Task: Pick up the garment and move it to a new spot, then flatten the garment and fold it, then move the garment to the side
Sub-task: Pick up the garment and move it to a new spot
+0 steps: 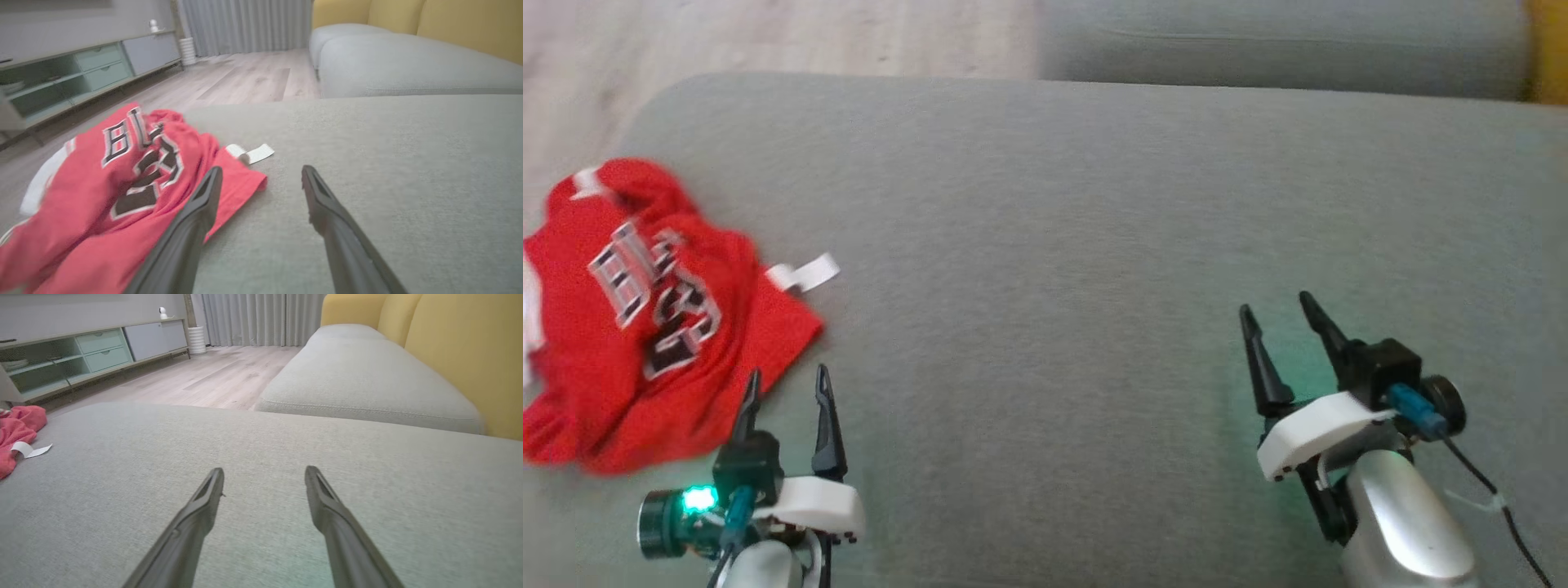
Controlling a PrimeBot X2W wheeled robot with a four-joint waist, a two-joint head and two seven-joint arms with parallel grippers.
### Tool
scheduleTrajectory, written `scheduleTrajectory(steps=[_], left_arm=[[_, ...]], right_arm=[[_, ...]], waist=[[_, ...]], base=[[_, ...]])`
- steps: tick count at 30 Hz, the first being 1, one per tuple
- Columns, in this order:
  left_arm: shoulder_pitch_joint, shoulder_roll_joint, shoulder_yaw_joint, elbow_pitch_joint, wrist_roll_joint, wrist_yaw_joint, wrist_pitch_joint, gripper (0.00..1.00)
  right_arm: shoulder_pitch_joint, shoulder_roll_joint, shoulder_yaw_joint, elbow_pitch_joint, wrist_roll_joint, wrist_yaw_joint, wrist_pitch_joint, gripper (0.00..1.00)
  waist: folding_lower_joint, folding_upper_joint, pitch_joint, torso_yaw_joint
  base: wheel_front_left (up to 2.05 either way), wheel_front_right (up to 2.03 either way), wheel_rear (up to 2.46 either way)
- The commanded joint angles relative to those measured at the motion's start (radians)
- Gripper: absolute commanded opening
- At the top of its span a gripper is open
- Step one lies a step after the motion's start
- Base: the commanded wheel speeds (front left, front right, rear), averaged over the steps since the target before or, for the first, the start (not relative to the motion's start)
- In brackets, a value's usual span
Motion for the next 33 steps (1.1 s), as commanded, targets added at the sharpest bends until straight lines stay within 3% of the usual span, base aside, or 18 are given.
scheduleTrajectory(steps=[1,8,14,24,33], left_arm=[[-0.034,0.009,0.036,-0.030,0.004,0.000,-0.012,1.00],[-0.006,0.011,0.085,-0.038,-0.005,0.011,-0.012,1.00],[0.024,0.018,0.144,-0.041,-0.015,0.012,-0.012,1.00],[-0.007,0.025,0.210,-0.042,-0.027,-0.008,-0.012,1.00],[-0.228,0.135,0.259,0.041,-0.045,-0.094,-0.012,1.00]], right_arm=[[-0.053,-0.001,0.038,-0.022,0.012,0.004,-0.014,1.00],[-0.051,-0.001,0.130,-0.005,0.047,0.004,-0.014,1.00],[-0.056,-0.001,0.195,0.005,0.061,0.004,-0.014,1.00],[-0.083,-0.001,0.233,0.000,0.040,0.004,-0.014,1.00],[-0.131,-0.012,0.226,-0.047,-0.020,0.004,-0.014,1.00]], waist=[[0.0000,0.0000,0.009,0.085],[0.0000,0.0000,0.008,0.234],[0.0000,0.0000,0.010,0.285],[0.0000,0.0000,0.060,0.261],[0.0000,0.0000,0.197,0.195]], base=[[0.00,0.00,0.00],[0.00,0.00,0.00],[0.00,0.00,0.00],[0.00,0.00,0.00],[0.00,0.00,0.00]])
